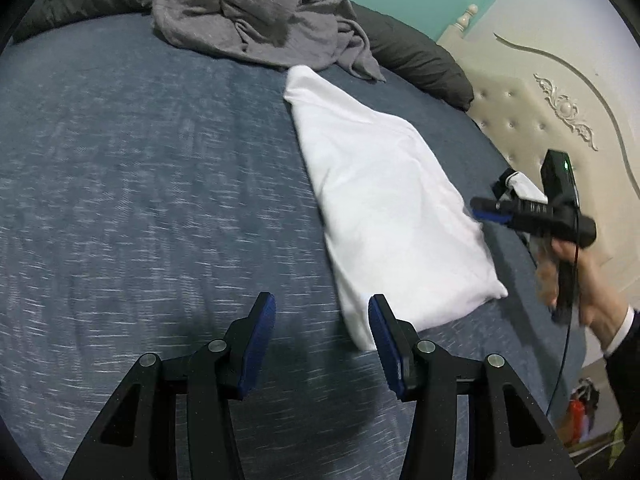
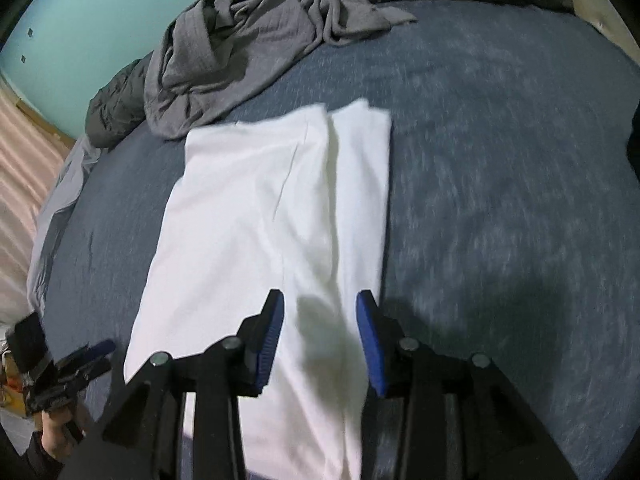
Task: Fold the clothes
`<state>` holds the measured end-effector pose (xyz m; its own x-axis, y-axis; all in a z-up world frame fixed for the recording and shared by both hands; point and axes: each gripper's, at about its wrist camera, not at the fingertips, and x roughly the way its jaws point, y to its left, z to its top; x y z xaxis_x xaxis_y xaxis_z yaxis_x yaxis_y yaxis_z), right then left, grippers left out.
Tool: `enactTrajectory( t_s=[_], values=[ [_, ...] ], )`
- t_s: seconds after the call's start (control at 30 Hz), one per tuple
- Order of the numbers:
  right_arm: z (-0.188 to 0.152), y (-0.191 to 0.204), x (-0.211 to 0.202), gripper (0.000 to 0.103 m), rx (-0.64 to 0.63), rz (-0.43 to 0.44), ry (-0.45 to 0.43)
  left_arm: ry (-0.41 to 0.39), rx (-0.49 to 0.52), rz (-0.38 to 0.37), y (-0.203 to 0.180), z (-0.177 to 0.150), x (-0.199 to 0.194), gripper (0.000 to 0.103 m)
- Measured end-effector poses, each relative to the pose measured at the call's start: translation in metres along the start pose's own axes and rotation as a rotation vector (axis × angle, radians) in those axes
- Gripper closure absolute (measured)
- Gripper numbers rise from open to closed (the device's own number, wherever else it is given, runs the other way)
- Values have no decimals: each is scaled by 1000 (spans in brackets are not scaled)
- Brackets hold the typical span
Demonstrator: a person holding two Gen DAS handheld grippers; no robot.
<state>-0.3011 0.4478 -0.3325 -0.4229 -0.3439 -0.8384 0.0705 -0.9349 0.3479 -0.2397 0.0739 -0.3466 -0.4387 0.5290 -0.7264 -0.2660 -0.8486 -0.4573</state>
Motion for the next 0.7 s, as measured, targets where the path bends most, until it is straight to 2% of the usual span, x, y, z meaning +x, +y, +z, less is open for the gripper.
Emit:
enactTrajectory(
  t_s=[0.27,0.33,0.37,0.4,0.43,0.47,0.53,0.6,0.7],
  values=[
    [-24,1,-3,66,-12,14,17,46,17,-43,-13,-3,17,51],
    [-29,1,-2,71,-18,23,26,60,29,-49,-16,-7,22,51],
    [-31,1,-1,74,-19,25,32,64,36,-54,-17,-7,23,57],
    [-33,1,0,80,-19,26,36,68,43,-61,-19,-8,24,66],
    [-34,0,0,88,-19,29,37,71,49,-67,-20,-8,25,71],
    [-35,0,1,92,-20,34,40,75,56,-74,-21,-9,25,80],
    [-36,0,0,99,-24,33,40,75,77,-68,-24,-10,26,83],
    [-37,-1,-3,100,-27,23,34,77,87,-68,-24,-11,26,89],
    [-39,-5,-9,101,-19,13,21,86,75,-79,-20,-12,28,92]
  ],
)
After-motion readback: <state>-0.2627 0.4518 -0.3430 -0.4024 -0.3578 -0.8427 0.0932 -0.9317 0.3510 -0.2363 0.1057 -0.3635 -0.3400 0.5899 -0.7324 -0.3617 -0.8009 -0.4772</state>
